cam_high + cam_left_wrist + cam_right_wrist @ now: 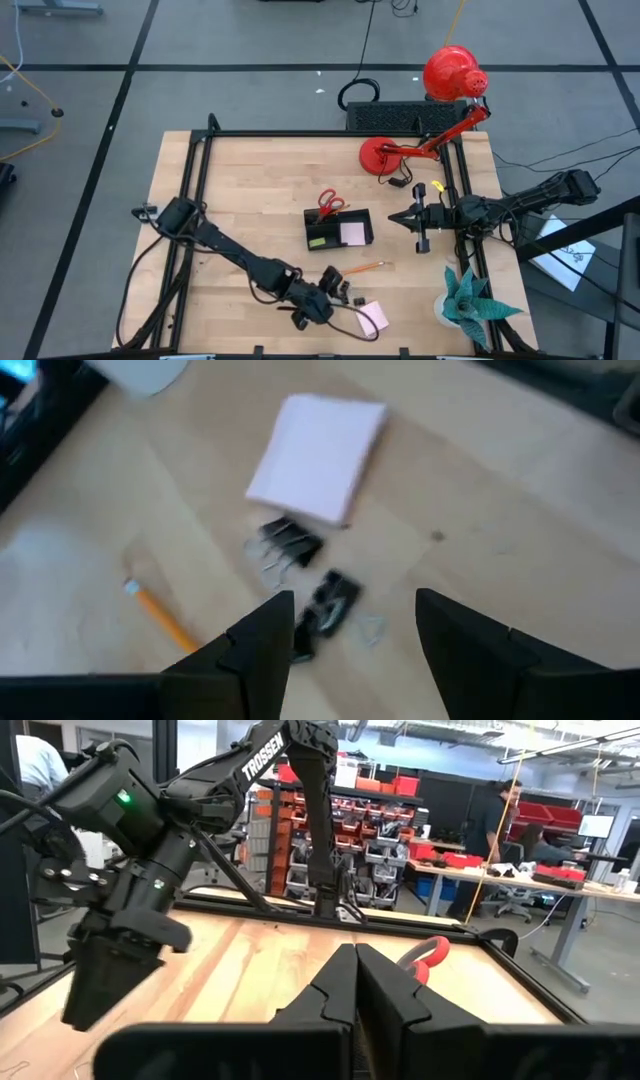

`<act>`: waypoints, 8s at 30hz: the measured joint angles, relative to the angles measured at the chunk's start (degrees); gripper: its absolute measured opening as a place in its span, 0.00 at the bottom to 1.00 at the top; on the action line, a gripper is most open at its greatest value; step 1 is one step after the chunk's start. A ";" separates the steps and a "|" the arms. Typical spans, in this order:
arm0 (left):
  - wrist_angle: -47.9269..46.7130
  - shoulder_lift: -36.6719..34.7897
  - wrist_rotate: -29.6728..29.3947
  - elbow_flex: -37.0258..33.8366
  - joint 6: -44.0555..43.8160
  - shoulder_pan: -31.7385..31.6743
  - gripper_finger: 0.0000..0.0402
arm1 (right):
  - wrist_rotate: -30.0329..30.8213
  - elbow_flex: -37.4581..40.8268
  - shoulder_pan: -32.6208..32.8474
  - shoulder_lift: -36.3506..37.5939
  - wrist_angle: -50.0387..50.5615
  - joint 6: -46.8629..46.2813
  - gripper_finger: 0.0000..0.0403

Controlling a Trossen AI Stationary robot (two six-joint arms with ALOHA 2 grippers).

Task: Pick and place office supplies into organizer
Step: Put the bottom left binder clip into the bottom left compartment of the desk organizer, then put the top binder clip into the bottom left compartment of the desk organizer

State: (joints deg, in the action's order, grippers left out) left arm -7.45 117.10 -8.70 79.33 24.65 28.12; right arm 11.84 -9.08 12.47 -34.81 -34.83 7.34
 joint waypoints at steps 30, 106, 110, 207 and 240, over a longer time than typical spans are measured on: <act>5.82 5.35 -0.36 -0.02 7.95 -1.78 0.53 | 0.28 -0.07 0.00 -0.46 0.45 0.97 0.00; -9.00 -11.46 -33.11 -12.50 -25.69 -5.55 0.03 | 0.09 -0.02 -0.01 -0.59 2.02 -1.37 0.00; -9.14 -11.46 -31.68 -12.50 -25.91 -6.27 0.01 | 0.07 -0.02 0.00 -0.59 2.16 -2.20 0.00; 17.44 5.57 -16.40 -3.91 -33.60 -0.75 0.29 | 0.27 -0.04 0.00 -1.49 -2.69 -1.62 0.01; 18.68 9.22 -12.14 -3.91 -38.93 -3.13 0.67 | 0.17 -0.04 0.00 -1.66 -1.74 -2.02 0.01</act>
State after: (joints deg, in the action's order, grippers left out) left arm 11.23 126.32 -20.84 75.42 -14.28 24.99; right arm 12.00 -9.13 12.47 -36.47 -36.57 5.32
